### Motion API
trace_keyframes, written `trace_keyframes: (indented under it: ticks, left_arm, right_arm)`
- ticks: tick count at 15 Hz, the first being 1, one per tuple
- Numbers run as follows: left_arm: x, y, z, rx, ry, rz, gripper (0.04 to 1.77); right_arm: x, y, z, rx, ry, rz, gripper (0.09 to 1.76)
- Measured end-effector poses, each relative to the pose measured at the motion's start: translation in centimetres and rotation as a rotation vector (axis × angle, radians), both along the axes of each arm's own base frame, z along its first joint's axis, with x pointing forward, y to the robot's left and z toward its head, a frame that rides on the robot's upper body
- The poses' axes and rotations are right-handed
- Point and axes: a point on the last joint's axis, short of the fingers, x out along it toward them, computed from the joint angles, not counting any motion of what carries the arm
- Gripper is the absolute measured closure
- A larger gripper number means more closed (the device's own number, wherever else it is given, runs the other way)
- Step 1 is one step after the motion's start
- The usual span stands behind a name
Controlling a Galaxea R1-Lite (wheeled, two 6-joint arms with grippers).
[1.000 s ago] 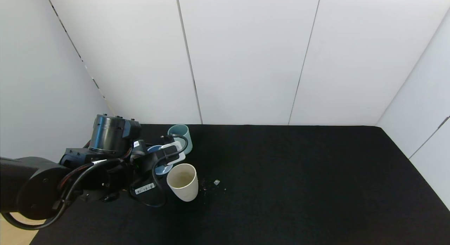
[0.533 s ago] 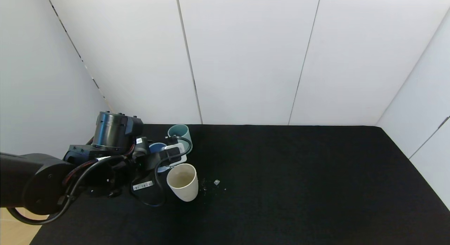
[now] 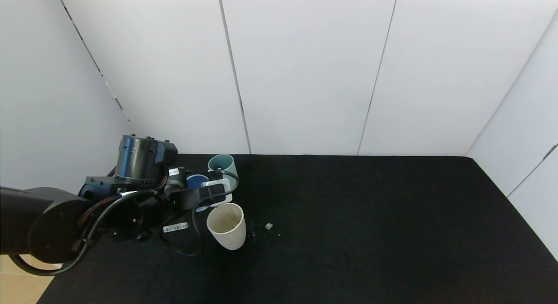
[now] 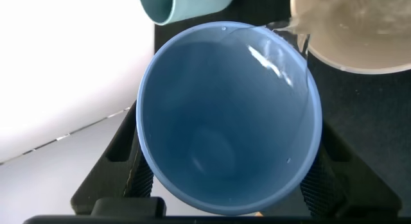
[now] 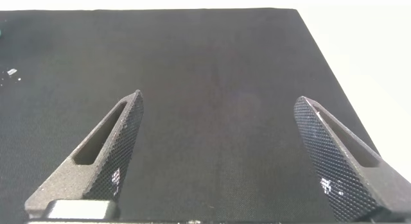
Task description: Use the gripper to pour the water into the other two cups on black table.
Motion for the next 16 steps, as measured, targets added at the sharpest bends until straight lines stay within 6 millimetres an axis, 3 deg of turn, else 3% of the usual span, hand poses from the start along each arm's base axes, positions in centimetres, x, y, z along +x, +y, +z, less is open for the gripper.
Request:
trace_keyframes:
  ticks: [16]
  left_arm:
    - [-0.3,-0.1,1.2,0.040,-0.040,-0.029,0.56]
  right_arm:
    - [0.0,0.0,0.0,0.000,0.000,0.000,0.14]
